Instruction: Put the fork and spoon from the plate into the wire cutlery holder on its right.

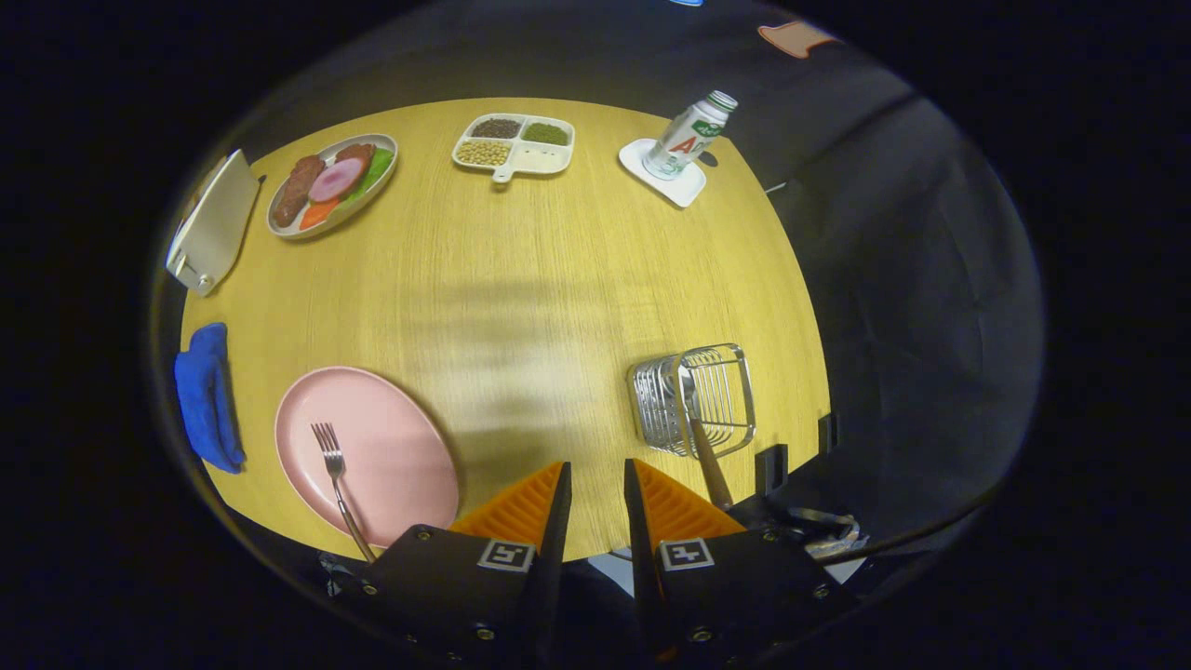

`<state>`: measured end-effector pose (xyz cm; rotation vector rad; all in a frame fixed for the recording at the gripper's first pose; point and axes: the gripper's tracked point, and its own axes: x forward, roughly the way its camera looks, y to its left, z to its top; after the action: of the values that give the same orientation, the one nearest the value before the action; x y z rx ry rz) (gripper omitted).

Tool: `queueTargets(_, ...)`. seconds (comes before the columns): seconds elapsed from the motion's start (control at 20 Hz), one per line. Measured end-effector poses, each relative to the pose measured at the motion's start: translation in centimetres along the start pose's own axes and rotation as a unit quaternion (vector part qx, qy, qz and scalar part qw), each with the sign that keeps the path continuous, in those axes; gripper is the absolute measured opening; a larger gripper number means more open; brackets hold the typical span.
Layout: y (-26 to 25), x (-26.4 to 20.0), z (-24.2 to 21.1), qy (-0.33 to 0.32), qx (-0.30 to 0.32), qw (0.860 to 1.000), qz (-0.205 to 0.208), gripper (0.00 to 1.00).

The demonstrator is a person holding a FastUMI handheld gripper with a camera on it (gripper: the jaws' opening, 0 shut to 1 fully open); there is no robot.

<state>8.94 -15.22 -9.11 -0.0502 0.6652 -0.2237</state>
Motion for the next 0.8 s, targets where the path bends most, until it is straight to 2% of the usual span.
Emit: queueTargets(0.8, 14.5, -1.7, -3.4, -0.001, -0.122, 0.991, 0.058, 0.35)
